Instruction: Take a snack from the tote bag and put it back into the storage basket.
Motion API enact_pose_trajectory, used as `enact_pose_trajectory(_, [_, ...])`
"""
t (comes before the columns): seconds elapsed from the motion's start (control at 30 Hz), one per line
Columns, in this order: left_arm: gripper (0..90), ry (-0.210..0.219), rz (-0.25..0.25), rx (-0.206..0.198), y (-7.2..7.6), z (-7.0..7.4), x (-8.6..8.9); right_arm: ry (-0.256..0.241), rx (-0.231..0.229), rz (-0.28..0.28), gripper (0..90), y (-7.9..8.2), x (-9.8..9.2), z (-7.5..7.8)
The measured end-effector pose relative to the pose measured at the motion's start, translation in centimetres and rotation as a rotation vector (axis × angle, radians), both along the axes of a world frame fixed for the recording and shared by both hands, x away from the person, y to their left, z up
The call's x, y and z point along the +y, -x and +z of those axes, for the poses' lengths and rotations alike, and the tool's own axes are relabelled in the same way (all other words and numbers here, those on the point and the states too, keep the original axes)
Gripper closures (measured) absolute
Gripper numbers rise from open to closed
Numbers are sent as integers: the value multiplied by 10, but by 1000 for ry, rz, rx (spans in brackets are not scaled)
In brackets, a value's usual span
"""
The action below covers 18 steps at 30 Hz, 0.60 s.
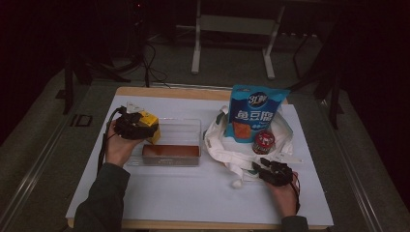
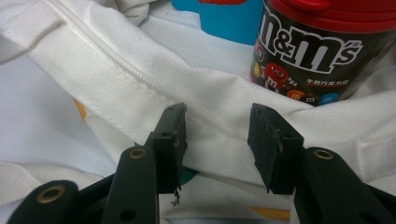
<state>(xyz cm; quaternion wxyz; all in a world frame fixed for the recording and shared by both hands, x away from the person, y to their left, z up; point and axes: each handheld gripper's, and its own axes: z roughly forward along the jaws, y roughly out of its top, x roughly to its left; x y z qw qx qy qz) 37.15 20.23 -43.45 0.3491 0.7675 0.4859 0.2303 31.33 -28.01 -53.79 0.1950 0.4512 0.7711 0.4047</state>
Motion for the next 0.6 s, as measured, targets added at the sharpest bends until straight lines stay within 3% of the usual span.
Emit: enact_pose_trajectory(0.6, [282,2,34,32,3,-17,10,1,-1,0,562,0,0,0])
